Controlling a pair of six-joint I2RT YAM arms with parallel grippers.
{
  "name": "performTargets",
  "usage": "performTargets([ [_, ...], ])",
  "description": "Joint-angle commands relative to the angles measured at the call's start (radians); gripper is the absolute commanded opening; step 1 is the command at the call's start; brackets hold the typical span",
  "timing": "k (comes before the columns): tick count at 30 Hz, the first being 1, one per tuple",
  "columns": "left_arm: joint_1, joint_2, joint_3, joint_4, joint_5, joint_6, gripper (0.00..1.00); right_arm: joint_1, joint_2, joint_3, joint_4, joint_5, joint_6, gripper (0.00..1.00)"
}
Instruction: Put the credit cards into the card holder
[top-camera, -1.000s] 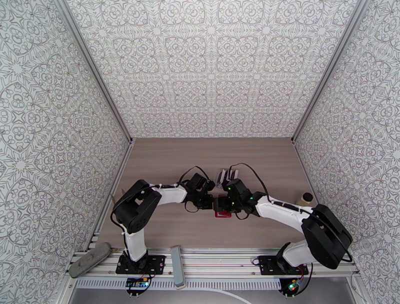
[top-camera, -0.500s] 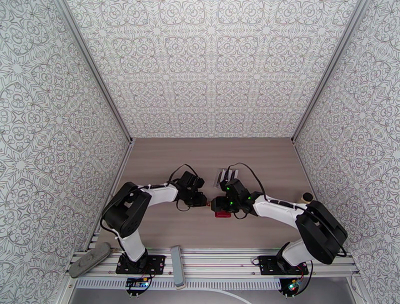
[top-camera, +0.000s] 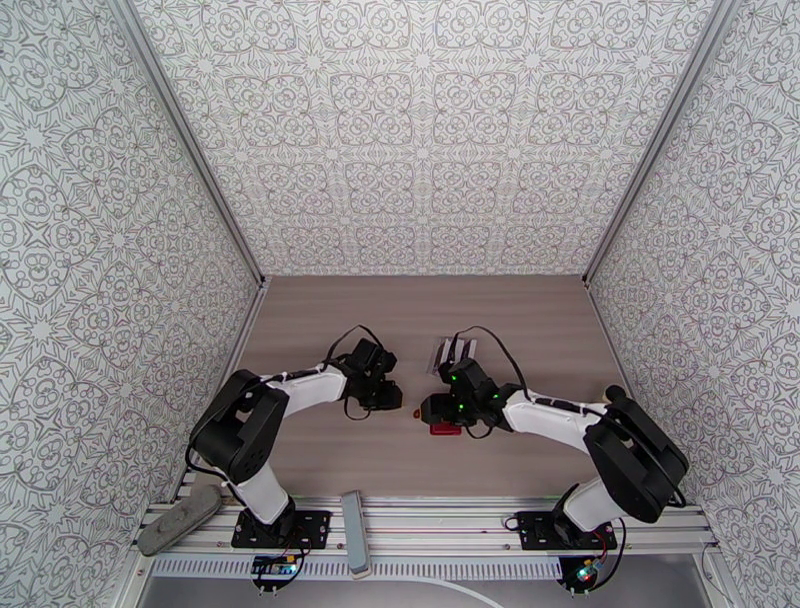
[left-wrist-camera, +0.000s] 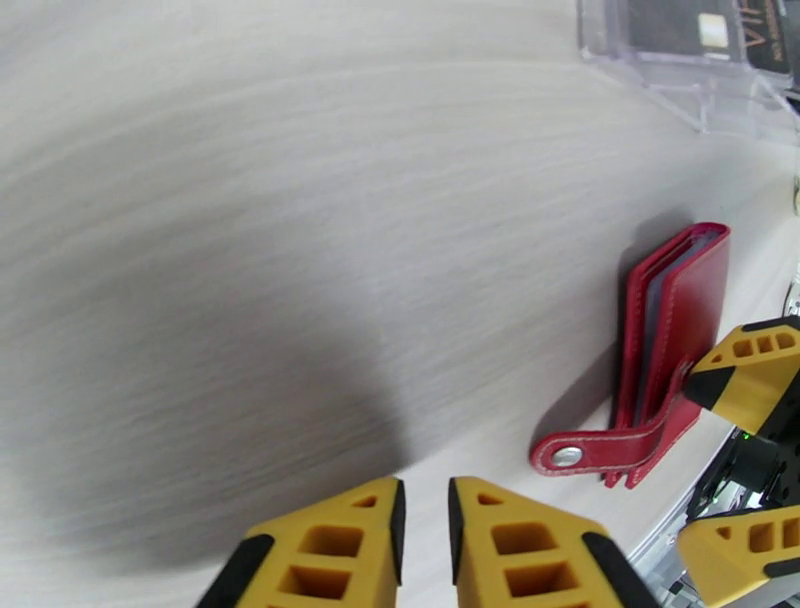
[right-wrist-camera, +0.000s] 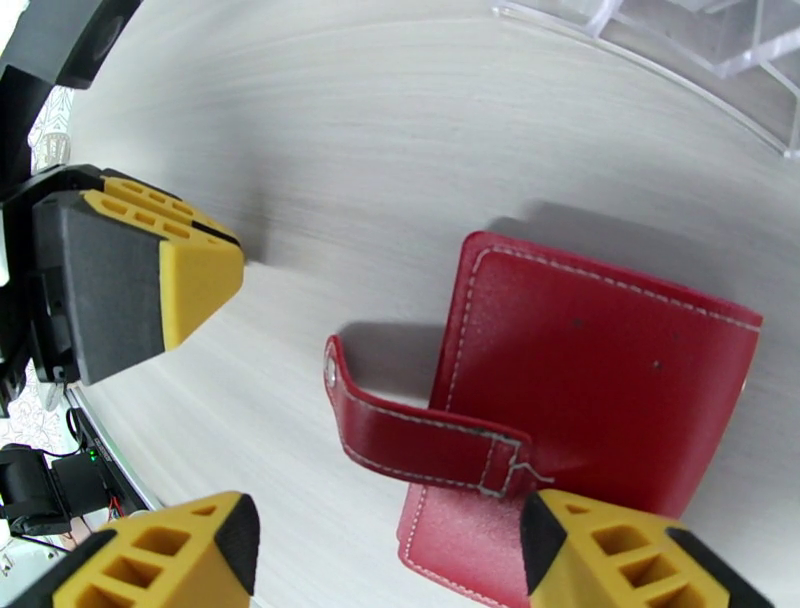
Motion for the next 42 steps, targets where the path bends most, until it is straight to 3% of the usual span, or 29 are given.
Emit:
performTargets([
  [1,-0.013,-0.019,0.054,-0.018,0.009,0.005,0.21,0.010,-0.050,0.020,-0.042,-0.005,-0.009,0.73],
  [14,-0.076,0.014,0.207,-0.070,0.027,0.000,0.22,-0.003,-0.216,0.050,-0.182,0.091,-0.035,0.73],
  [21,-0.147,0.053,0.266,-0.073,0.028,-0.013,0.22,-0.085,-0.276,-0.005,-0.224,0.106,-0.045,0.73],
  [30,-0.221,0.103,0.310,-0.075,0.026,-0.028,0.22,-0.189,-0.304,-0.099,-0.173,0.055,-0.024,0.70],
  [42,-0.271,0.146,0.288,-0.063,0.032,-0.031,0.22,-0.211,-0.263,-0.166,-0.065,0.010,0.013,0.70],
])
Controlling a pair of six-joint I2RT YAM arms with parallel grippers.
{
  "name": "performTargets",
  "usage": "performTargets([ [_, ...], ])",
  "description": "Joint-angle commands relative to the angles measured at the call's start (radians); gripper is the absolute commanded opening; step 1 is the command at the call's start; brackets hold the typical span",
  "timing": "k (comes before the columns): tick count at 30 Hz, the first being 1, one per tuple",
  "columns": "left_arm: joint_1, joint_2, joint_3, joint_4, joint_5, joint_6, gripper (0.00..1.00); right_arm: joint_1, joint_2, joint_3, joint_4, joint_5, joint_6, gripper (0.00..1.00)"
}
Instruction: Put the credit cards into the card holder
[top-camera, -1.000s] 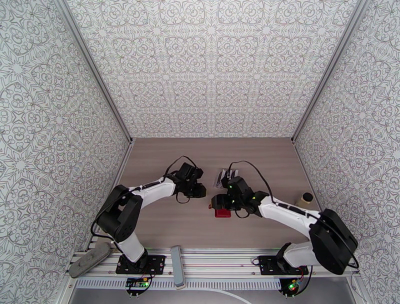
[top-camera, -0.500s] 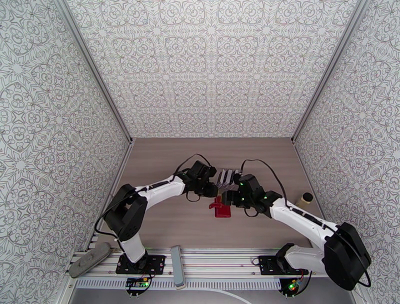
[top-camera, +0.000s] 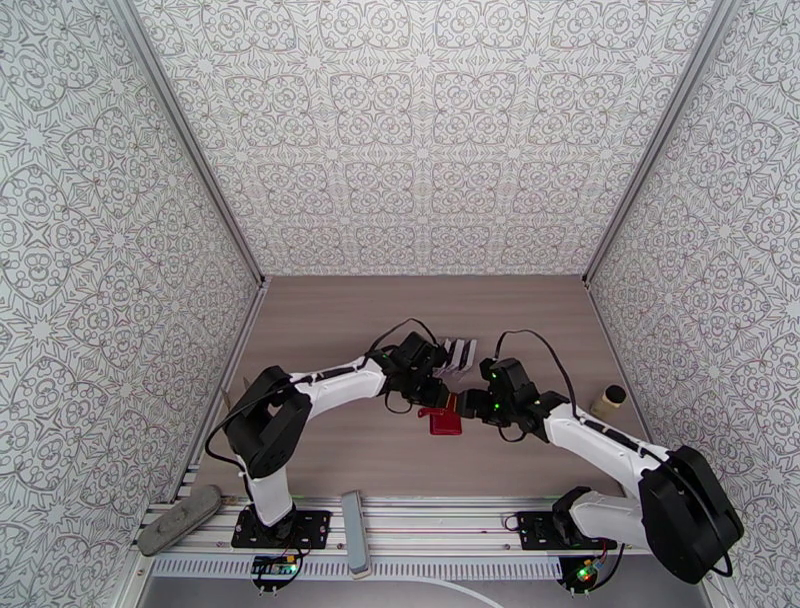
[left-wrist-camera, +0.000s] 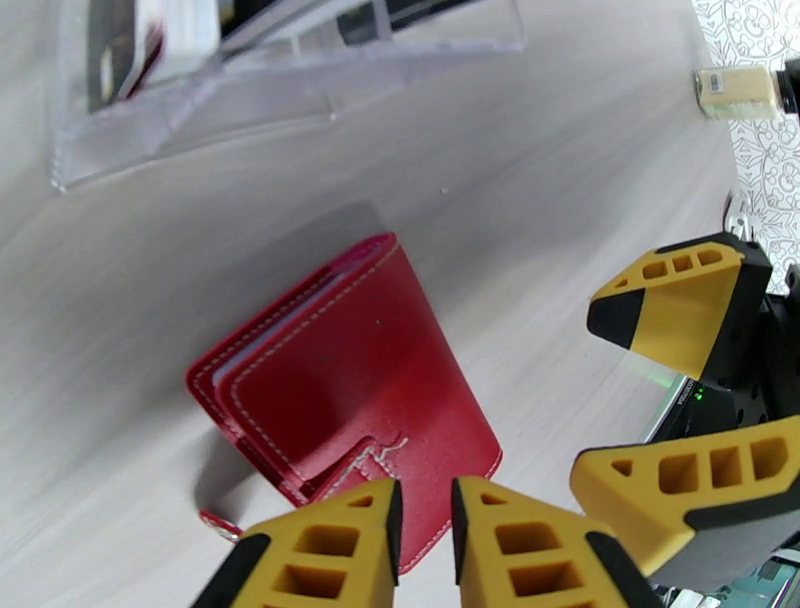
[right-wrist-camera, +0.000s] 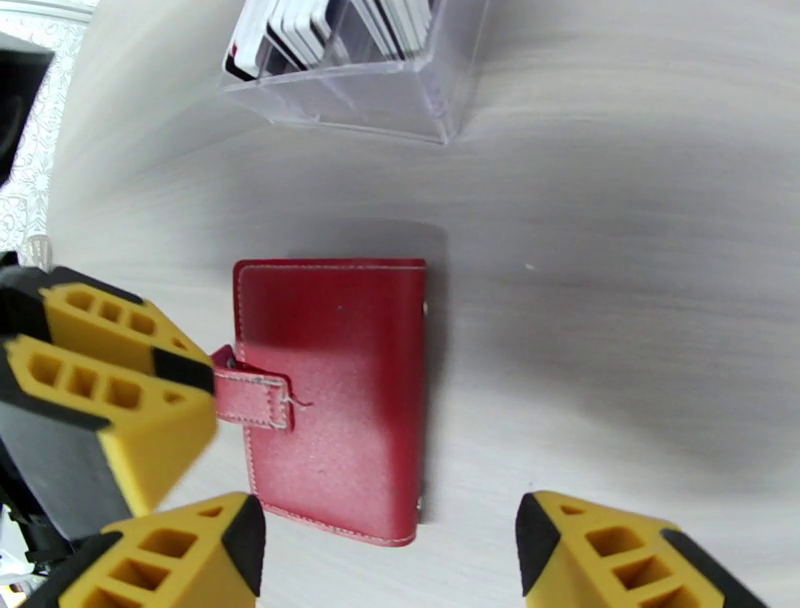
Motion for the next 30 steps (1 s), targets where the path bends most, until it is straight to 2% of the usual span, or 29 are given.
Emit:
performTargets([
  [1,-0.010,0.028,-0.003,0.000,0.020,-0.011,0.22,-0.011,0.020,-0.026,0.056,-0.027,0.022,0.70],
  [15,0.006,0.052,-0.078,0.037,0.007,0.004,0.22,-0.013,0.020,-0.103,0.201,-0.068,0.042,0.71],
  [30,0.035,0.034,-0.161,0.074,0.011,0.001,0.22,-0.014,0.163,-0.093,0.328,-0.192,0.041,0.71],
])
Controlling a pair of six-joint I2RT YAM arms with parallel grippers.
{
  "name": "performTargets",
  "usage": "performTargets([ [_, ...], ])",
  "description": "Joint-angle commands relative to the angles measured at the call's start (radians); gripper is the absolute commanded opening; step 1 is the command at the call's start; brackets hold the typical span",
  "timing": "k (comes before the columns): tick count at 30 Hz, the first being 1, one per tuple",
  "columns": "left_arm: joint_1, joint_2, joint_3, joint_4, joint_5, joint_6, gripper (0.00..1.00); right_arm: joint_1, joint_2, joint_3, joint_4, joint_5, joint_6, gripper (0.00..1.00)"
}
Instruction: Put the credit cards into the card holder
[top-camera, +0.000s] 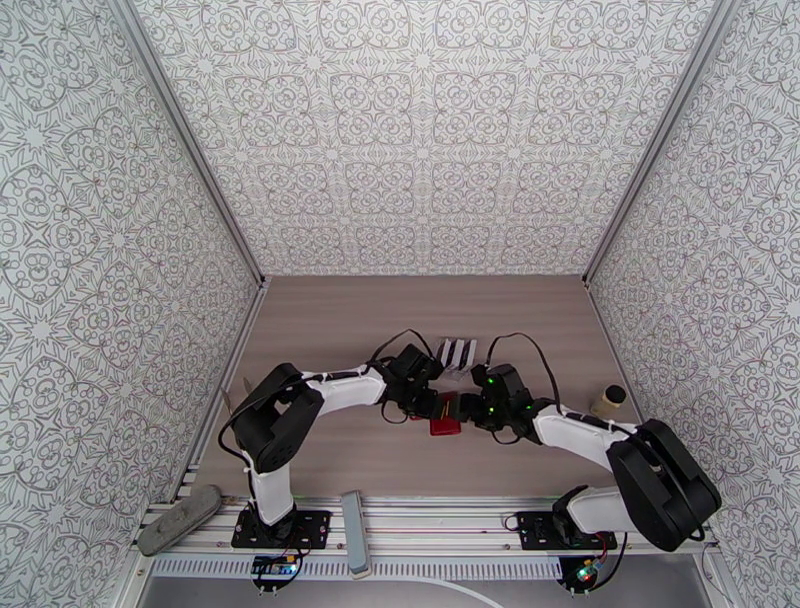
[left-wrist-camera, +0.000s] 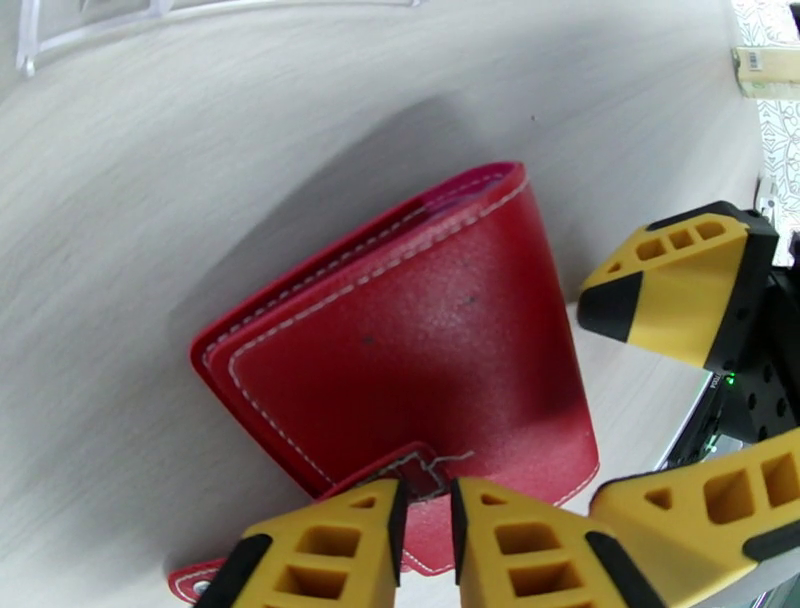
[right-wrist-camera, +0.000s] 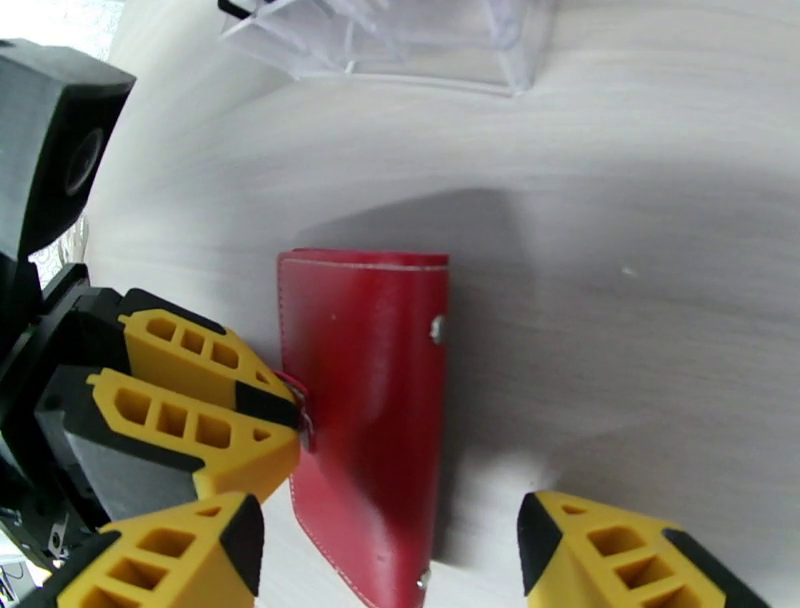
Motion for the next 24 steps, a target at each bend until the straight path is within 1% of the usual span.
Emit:
performTargets([
  [1,0.017,-0.003,-0.051,-0.023,-0.027,-0.002,0.22,-0.007,0.028,-0.008,0.060,-0.043,0.009,0.71],
  [7,0.033,-0.013,-0.089,-0.001,-0.020,-0.004,0.22,-0.007,0.068,-0.011,0.110,-0.075,0.018,0.67],
  [9,0.035,-0.013,-0.096,0.006,-0.016,-0.006,0.22,-0.006,0.081,-0.012,0.127,-0.087,0.022,0.63],
  [14,0.035,-0.009,-0.100,0.020,-0.011,-0.010,0.22,-0.006,0.105,-0.017,0.172,-0.116,0.034,0.49],
  [17,0.036,-0.008,-0.102,0.024,-0.007,-0.012,0.22,-0.007,0.115,-0.019,0.187,-0.124,0.035,0.42],
  [24,0.042,-0.004,-0.109,0.034,0.001,-0.015,0.22,-0.005,0.142,-0.035,0.263,-0.164,0.051,0.34],
])
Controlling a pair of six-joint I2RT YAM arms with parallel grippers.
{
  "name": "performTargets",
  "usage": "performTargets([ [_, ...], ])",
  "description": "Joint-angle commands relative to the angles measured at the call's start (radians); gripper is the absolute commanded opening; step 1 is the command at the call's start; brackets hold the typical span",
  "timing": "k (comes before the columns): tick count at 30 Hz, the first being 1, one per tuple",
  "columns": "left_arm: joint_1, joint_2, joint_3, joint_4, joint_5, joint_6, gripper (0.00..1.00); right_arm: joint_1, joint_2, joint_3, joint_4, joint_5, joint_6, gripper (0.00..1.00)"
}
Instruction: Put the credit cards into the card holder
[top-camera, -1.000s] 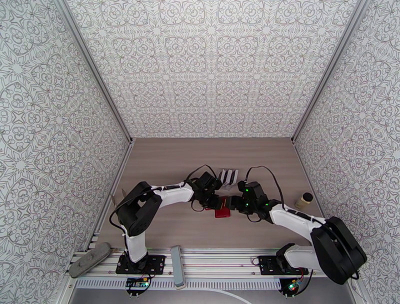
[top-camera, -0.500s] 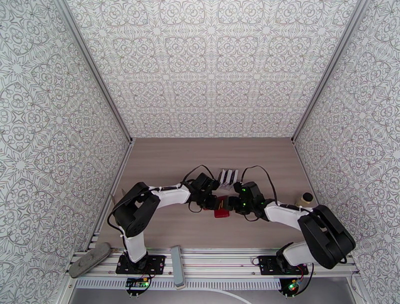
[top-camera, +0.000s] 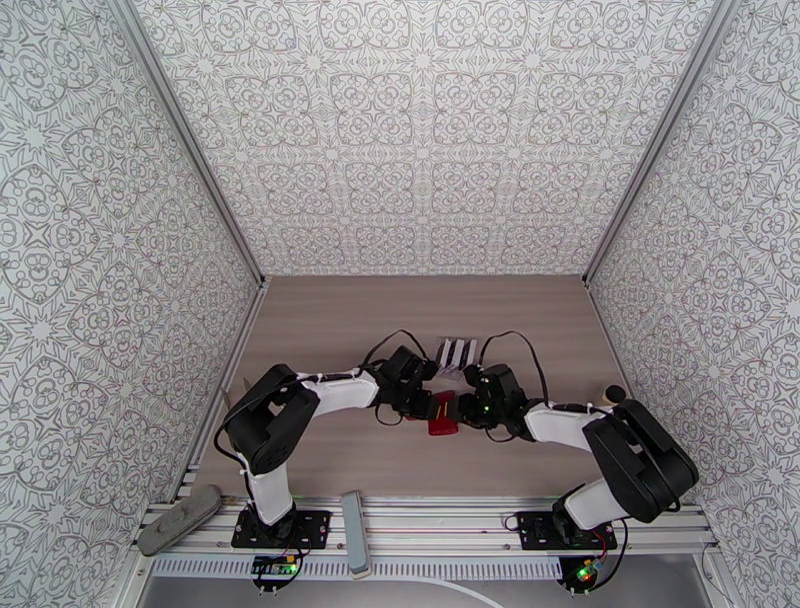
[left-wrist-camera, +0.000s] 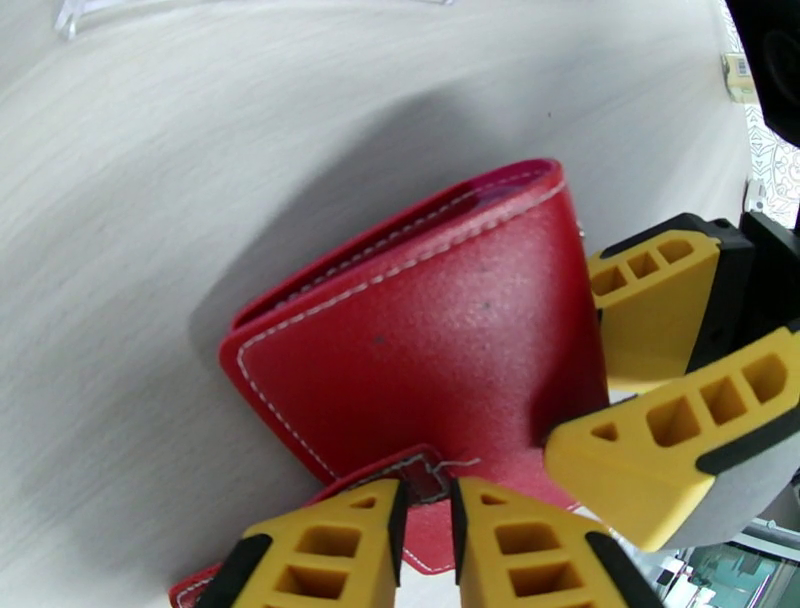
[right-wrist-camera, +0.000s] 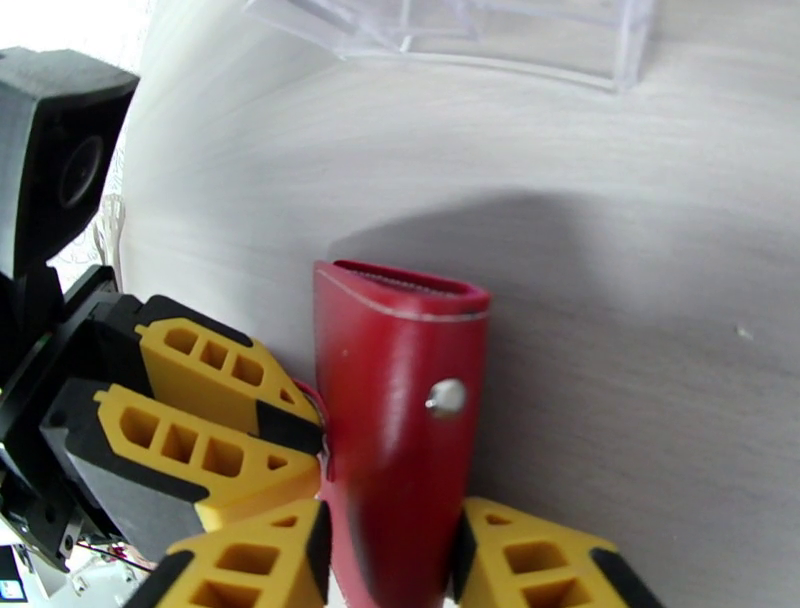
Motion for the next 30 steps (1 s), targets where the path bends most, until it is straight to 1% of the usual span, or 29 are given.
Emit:
performTargets([
  [1,0.012,0.019,-0.040,-0.039,-0.034,-0.014,0.22,-0.005,0.023,-0.021,0.086,-0.060,0.015,0.33],
  [5,0.017,0.017,-0.045,-0.035,-0.031,-0.015,0.22,-0.004,0.028,-0.032,0.145,-0.090,0.033,0.30],
  [13,0.024,0.015,-0.051,-0.024,-0.020,-0.020,0.22,-0.004,0.025,-0.035,0.188,-0.117,0.048,0.25],
  [15,0.029,0.012,-0.052,-0.018,-0.015,-0.021,0.22,-0.004,0.028,-0.035,0.201,-0.125,0.053,0.20],
  [17,0.033,0.007,-0.055,-0.011,-0.010,-0.023,0.23,-0.004,0.024,-0.034,0.199,-0.127,0.057,0.14],
  [23,0.039,-0.021,-0.061,0.022,0.014,-0.019,0.30,-0.004,-0.026,-0.020,0.129,-0.107,0.039,0.01],
  [30,0.058,-0.065,-0.104,0.123,0.041,-0.029,0.32,-0.003,-0.126,0.013,-0.023,-0.068,0.002,0.00],
])
